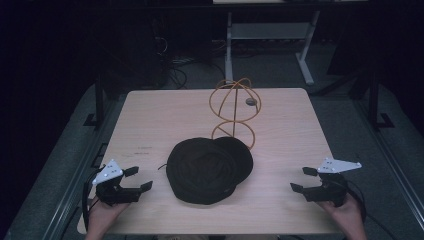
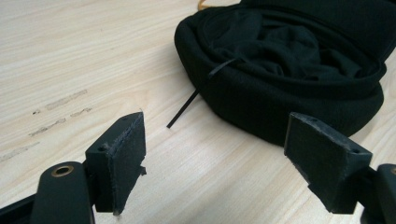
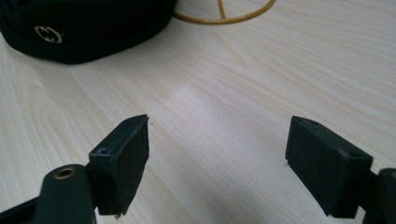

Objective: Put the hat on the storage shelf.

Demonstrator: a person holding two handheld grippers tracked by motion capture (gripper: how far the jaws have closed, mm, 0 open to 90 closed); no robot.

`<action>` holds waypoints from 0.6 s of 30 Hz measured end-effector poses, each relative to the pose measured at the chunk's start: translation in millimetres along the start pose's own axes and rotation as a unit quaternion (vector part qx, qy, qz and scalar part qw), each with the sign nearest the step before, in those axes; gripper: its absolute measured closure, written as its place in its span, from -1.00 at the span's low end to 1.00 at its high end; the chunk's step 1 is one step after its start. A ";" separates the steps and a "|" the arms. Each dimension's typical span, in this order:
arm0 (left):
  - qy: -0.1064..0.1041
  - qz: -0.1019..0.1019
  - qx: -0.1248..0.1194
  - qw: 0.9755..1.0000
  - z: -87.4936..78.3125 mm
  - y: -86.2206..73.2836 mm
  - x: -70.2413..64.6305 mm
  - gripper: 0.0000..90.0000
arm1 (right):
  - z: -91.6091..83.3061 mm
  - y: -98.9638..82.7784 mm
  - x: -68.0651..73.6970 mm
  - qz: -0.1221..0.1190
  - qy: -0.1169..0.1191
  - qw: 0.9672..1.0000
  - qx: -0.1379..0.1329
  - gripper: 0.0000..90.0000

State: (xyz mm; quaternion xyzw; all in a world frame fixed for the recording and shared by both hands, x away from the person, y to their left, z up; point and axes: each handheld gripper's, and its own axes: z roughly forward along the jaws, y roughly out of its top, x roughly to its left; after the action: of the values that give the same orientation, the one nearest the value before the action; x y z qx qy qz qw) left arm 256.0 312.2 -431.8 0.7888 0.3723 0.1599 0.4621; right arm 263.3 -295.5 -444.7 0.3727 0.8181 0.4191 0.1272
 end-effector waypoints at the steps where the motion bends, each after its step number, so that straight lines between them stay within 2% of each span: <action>1: 0.000 -0.001 -0.001 1.000 0.1 0.0 0.4 -0.55 | -0.9 1.3 0.0 -0.002 0.000 1.000 -0.003 -0.54; 5: 0.000 -0.005 -0.005 1.000 -1.6 -1.5 1.5 -0.56 | -4.8 9.3 4.0 -0.004 0.008 1.000 -0.018 -0.57; 16: -0.001 -0.007 -0.011 1.000 -4.5 -1.3 0.4 -0.56 | 0.9 43.4 24.3 -0.033 0.030 0.999 -0.003 -0.60; 18: -0.001 -0.005 -0.010 1.000 -4.2 -1.0 0.2 -0.56 | 3.3 55.0 30.3 -0.045 0.044 0.998 0.001 -0.62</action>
State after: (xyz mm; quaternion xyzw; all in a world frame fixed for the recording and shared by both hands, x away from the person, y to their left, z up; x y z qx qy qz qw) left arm 253.3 315.2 -430.5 0.7822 0.3745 0.1609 0.4713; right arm 271.8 -251.4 -400.6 0.3170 0.8394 0.4280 0.1088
